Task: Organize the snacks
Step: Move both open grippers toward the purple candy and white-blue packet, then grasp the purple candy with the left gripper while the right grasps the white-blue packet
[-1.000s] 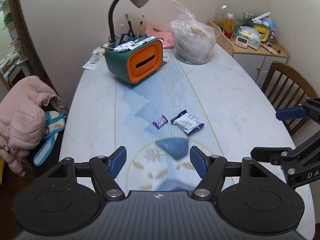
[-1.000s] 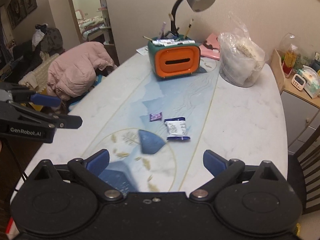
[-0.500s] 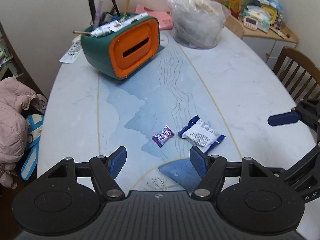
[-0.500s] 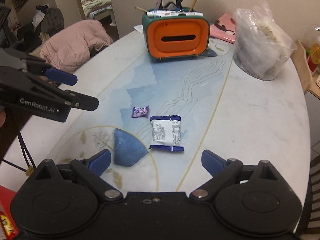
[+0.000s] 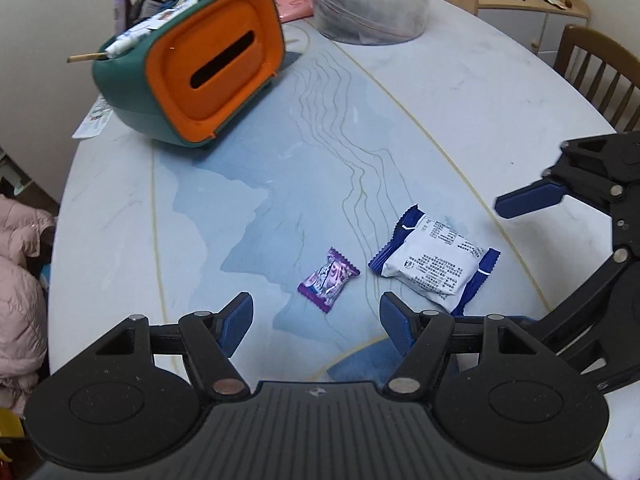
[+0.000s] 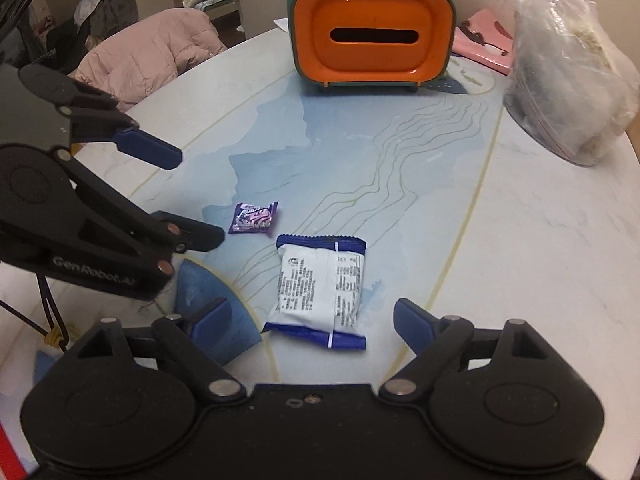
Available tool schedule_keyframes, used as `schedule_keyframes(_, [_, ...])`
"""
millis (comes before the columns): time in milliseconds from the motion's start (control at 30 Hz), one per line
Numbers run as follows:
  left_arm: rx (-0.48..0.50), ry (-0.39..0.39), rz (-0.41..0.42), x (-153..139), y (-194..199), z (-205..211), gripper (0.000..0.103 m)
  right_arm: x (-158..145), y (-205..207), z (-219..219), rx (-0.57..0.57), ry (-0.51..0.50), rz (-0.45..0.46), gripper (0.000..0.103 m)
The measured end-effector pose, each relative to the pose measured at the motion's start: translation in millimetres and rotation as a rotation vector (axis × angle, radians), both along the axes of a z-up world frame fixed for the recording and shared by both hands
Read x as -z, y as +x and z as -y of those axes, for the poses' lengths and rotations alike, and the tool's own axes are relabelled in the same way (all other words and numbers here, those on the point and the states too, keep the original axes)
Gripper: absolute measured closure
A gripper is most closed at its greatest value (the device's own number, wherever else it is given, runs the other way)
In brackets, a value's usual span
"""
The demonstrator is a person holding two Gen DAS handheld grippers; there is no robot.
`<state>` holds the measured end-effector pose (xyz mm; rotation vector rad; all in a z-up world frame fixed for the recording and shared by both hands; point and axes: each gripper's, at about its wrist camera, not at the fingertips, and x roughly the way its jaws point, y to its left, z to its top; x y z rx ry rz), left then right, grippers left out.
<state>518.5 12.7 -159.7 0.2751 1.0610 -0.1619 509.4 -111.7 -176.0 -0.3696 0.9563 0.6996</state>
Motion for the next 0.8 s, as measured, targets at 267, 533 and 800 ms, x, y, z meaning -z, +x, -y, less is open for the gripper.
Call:
schedule_keyframes(267, [-0.008,0.002,-0.008,18,19,-1,0.035,15,11,-8,-0.018,-0.002,0.022,0.017])
schedule_keyframes(533, [-0.021,-0.029,-0.028,31,27,-2,0.038,23,19,-7,0.004,0.008,0.017,0.021])
schedule_keyframes(800, [-0.046,-0.071,-0.044,39,32,-3,0.053,28,19,-9,0.001,0.007,0.031,0.027])
